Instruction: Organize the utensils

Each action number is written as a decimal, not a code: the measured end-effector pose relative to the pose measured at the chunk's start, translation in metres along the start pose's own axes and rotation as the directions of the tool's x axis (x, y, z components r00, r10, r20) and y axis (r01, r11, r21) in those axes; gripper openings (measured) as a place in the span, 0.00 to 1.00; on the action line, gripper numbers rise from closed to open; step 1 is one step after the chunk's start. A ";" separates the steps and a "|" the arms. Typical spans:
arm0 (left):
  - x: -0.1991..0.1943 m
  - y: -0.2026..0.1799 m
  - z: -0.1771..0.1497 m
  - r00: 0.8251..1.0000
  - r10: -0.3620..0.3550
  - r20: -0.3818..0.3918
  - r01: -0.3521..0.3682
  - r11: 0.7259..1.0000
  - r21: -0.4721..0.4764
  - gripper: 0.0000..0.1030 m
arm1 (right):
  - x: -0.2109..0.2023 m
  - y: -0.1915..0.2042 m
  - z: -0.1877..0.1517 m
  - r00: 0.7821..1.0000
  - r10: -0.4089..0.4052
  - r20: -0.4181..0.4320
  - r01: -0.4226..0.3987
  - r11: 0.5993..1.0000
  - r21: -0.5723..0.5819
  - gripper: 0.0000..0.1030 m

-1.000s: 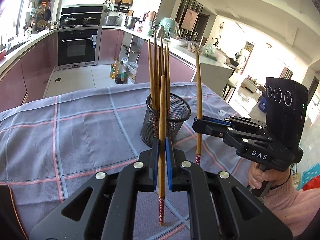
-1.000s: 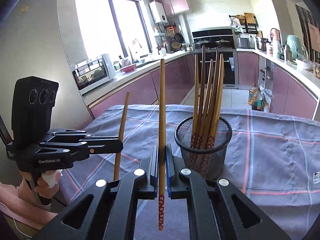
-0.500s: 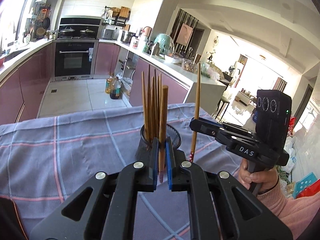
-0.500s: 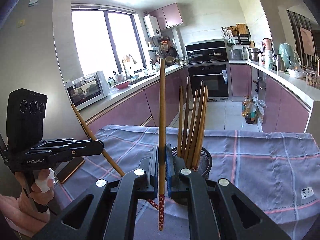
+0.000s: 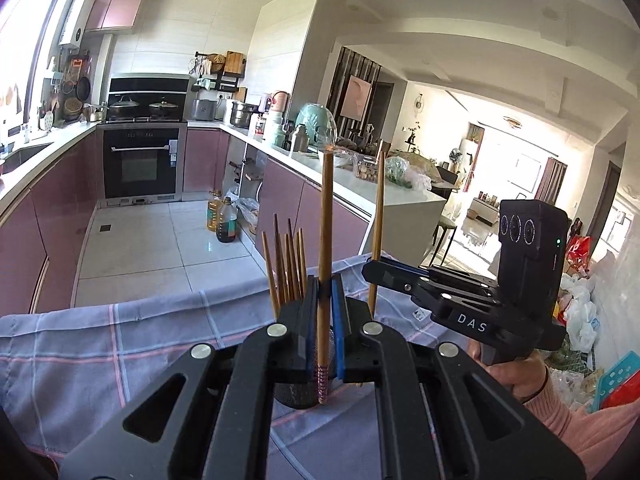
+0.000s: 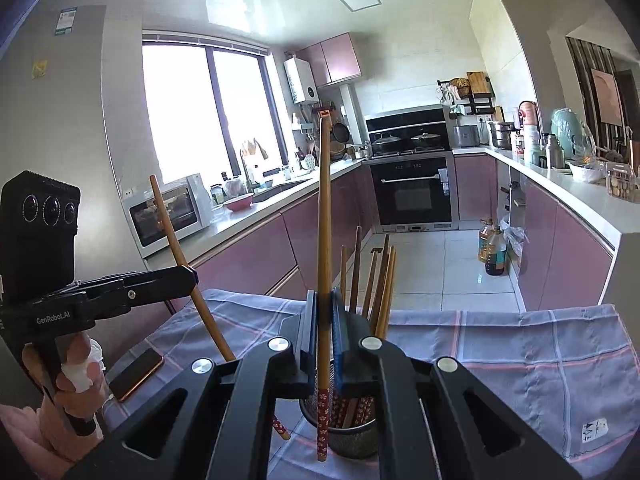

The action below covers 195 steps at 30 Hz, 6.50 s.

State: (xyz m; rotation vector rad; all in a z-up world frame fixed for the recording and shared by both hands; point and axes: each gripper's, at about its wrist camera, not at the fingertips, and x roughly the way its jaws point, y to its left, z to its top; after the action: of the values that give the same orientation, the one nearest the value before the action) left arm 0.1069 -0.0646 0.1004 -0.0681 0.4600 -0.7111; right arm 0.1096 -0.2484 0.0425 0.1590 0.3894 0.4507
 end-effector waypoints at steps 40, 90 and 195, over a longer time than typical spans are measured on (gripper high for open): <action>0.053 0.007 0.005 0.993 0.081 -0.081 -0.080 0.997 0.008 0.07 | 0.044 -0.009 -0.010 0.998 -0.033 -0.047 0.035 0.998 0.046 0.06; 0.071 0.008 -0.007 0.987 0.069 -0.147 -0.070 0.998 -0.006 0.07 | 0.056 -0.019 -0.026 0.995 -0.028 -0.097 0.034 0.998 0.061 0.06; 0.145 0.039 -0.034 0.962 0.074 -0.262 -0.090 0.995 -0.050 0.08 | 0.083 -0.033 -0.036 0.987 -0.022 -0.161 0.037 0.995 0.093 0.06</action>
State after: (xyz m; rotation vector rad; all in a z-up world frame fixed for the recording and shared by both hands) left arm 0.2126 -0.1250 0.0059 -0.0133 0.7330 -0.6266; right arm 0.1765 -0.2377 -0.0260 0.2105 0.5711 0.4170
